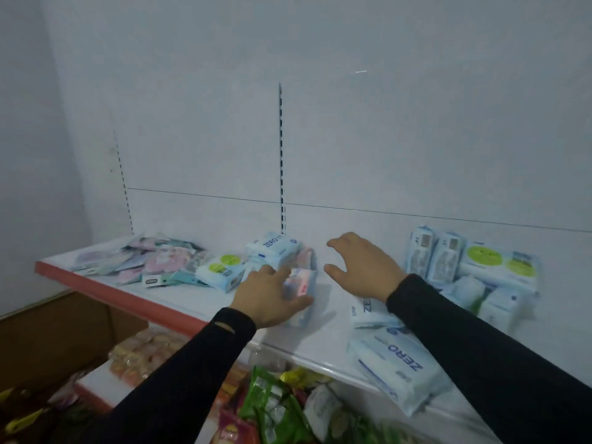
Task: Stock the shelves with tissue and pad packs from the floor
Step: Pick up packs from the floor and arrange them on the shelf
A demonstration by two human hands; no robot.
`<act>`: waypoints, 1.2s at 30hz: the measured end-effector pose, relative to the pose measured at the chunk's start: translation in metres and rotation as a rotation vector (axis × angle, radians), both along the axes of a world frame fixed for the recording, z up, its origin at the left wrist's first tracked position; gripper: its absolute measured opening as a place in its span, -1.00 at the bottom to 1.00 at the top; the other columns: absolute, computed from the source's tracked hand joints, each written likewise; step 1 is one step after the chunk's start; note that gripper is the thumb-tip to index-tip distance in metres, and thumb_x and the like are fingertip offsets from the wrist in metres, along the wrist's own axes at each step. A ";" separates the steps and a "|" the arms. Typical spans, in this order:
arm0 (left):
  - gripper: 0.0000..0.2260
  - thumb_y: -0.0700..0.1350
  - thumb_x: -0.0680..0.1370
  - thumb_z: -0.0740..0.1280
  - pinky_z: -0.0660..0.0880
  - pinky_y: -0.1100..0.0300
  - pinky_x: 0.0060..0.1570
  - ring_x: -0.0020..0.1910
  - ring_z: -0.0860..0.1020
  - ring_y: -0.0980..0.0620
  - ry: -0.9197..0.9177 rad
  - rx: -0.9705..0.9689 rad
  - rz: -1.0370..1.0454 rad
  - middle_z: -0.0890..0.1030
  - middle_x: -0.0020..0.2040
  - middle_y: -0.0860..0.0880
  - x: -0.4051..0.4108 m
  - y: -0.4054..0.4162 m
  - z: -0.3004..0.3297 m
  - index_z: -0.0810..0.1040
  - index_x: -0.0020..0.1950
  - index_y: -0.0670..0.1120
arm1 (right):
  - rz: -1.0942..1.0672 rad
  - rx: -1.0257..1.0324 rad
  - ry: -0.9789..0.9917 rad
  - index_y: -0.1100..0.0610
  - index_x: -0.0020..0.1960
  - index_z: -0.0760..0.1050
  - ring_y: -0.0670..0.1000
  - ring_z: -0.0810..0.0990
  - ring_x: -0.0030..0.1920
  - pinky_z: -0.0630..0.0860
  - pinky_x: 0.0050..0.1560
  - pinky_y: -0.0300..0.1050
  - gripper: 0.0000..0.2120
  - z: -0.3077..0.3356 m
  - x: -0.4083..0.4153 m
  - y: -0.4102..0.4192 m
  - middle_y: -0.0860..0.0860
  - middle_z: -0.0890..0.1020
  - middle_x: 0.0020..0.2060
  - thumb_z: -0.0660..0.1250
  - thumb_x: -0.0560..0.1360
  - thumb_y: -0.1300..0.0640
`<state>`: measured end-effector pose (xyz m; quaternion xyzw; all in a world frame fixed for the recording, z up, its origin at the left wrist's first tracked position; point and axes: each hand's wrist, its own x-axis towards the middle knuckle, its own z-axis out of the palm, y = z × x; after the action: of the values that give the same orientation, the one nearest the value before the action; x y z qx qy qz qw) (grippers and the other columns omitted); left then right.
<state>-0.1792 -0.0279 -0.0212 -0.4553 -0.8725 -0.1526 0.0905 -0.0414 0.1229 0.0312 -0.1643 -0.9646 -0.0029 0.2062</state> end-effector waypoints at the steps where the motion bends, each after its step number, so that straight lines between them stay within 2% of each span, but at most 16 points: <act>1: -0.32 0.43 0.39 0.19 0.41 0.03 0.11 0.18 0.44 -0.16 -0.014 -0.025 0.006 0.41 0.24 -0.10 0.001 0.007 -0.004 0.32 0.37 0.05 | 0.016 -0.026 -0.013 0.10 0.45 0.25 0.13 0.39 0.31 0.35 0.29 -0.03 -0.50 0.004 -0.015 0.008 0.12 0.36 0.36 0.18 0.58 -0.07; 6: -0.46 0.13 0.41 0.34 0.40 0.13 0.09 0.15 0.46 -0.09 -0.133 -0.018 -0.035 0.34 0.27 -0.03 -0.006 0.006 -0.004 0.29 0.35 0.06 | 0.088 -0.151 -0.088 0.12 0.40 0.31 0.19 0.44 0.27 0.40 0.22 -0.03 -0.55 0.005 -0.090 0.038 0.16 0.40 0.29 0.18 0.56 -0.02; 9: -0.42 0.16 0.34 0.35 0.43 0.14 0.12 0.10 0.45 0.04 -0.173 -0.034 -0.068 0.39 0.19 0.08 -0.019 -0.021 0.015 0.31 0.35 0.17 | 0.129 -0.173 -0.122 0.13 0.44 0.26 0.20 0.42 0.29 0.38 0.24 -0.03 -0.55 0.004 -0.127 0.047 0.18 0.36 0.33 0.13 0.57 0.08; 12: -0.41 0.20 0.31 0.32 0.43 0.18 0.10 0.09 0.45 0.12 -0.177 -0.011 -0.043 0.38 0.14 0.19 -0.039 -0.051 0.036 0.34 0.33 0.21 | 0.073 -0.177 -0.167 0.16 0.42 0.26 0.19 0.42 0.27 0.41 0.21 -0.02 -0.55 0.000 -0.153 0.061 0.18 0.36 0.32 0.16 0.54 0.13; 15: -0.42 0.19 0.27 0.33 0.46 0.16 0.12 0.09 0.47 0.13 -0.176 0.043 0.002 0.41 0.14 0.18 -0.061 -0.069 0.049 0.36 0.30 0.26 | -0.011 -0.213 -0.274 0.20 0.30 0.32 0.15 0.49 0.14 0.43 0.00 -0.10 -0.57 -0.012 -0.168 0.073 0.16 0.47 0.20 0.26 0.48 0.09; 17: -0.42 0.17 0.29 0.35 0.47 0.17 0.12 0.09 0.47 0.15 -0.190 0.058 0.013 0.40 0.15 0.19 -0.070 -0.076 0.048 0.35 0.31 0.25 | -0.030 -0.240 -0.314 0.19 0.27 0.34 0.10 0.51 0.06 0.42 -0.07 -0.13 -0.49 -0.026 -0.175 0.078 0.12 0.52 0.12 0.38 0.41 0.03; 19: -0.43 0.13 0.34 0.39 0.49 0.18 0.12 0.09 0.47 0.15 -0.208 0.073 0.007 0.37 0.14 0.22 -0.074 -0.079 0.041 0.34 0.33 0.25 | -0.032 -0.270 -0.273 0.16 0.24 0.38 0.08 0.53 0.03 0.46 -0.05 -0.13 -0.37 -0.038 -0.182 0.081 0.09 0.54 0.10 0.48 0.30 -0.10; 22: -0.45 0.10 0.39 0.39 0.45 0.25 0.11 0.11 0.44 0.17 -0.190 0.072 -0.014 0.34 0.16 0.23 -0.077 -0.080 0.026 0.33 0.36 0.22 | -0.076 -0.209 -0.212 0.13 0.22 0.40 0.10 0.51 0.06 0.50 0.05 -0.07 -0.30 -0.046 -0.186 0.079 0.10 0.45 0.09 0.49 0.23 -0.22; 24: -0.44 0.11 0.41 0.39 0.40 0.29 0.11 0.12 0.41 0.18 -0.185 0.051 -0.033 0.32 0.18 0.23 -0.077 -0.080 0.019 0.31 0.38 0.21 | -0.105 -0.193 -0.208 0.14 0.23 0.39 0.13 0.49 0.09 0.49 0.10 -0.05 -0.36 -0.046 -0.184 0.077 0.11 0.40 0.11 0.46 0.30 -0.18; 26: -0.44 0.12 0.41 0.39 0.42 0.27 0.13 0.14 0.40 0.17 -0.193 0.034 -0.040 0.32 0.20 0.21 -0.078 -0.081 0.015 0.31 0.38 0.21 | -0.113 -0.165 -0.221 0.11 0.15 0.40 0.14 0.49 0.06 0.49 0.07 -0.03 -0.51 -0.038 -0.179 0.078 0.12 0.40 0.11 0.39 0.35 -0.13; 28: -0.44 0.11 0.41 0.39 0.44 0.23 0.14 0.13 0.42 0.15 -0.193 0.032 -0.042 0.32 0.19 0.19 -0.078 -0.083 0.015 0.31 0.39 0.19 | -0.132 -0.095 -0.247 0.07 -0.08 0.37 0.11 0.44 -0.05 0.45 -0.11 -0.07 -0.66 -0.027 -0.172 0.085 0.11 0.45 0.05 0.32 0.29 -0.13; 30: -0.44 0.10 0.42 0.39 0.42 0.21 0.16 0.13 0.42 0.14 -0.187 0.056 -0.061 0.32 0.19 0.19 -0.076 -0.082 0.016 0.32 0.40 0.18 | -0.168 -0.063 -0.261 0.03 -0.18 0.32 0.08 0.40 -0.12 0.35 -0.27 -0.13 -0.71 -0.013 -0.161 0.091 0.12 0.45 -0.03 0.31 0.24 -0.10; 33: -0.43 0.12 0.40 0.39 0.44 0.15 0.16 0.13 0.44 0.12 -0.196 0.069 -0.115 0.36 0.22 0.17 -0.067 -0.077 0.016 0.32 0.38 0.19 | -0.202 -0.032 -0.225 0.04 -0.24 0.25 0.04 0.37 -0.23 0.27 -0.38 -0.17 -0.74 0.010 -0.134 0.088 0.09 0.38 -0.13 0.32 0.25 0.01; 36: -0.43 0.13 0.39 0.39 0.41 0.20 0.10 0.10 0.43 0.11 -0.162 0.063 -0.180 0.38 0.22 0.11 -0.058 -0.070 0.014 0.33 0.38 0.17 | -0.266 0.068 -0.112 0.11 -0.18 0.30 0.10 0.40 -0.19 0.31 -0.29 -0.12 -0.78 0.031 -0.102 0.079 0.13 0.46 -0.10 0.32 0.32 0.06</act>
<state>-0.2376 -0.0984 -0.0072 -0.5149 -0.8273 -0.2238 0.0200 -0.1429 0.2015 0.0621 -0.2832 -0.9437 -0.0722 0.1553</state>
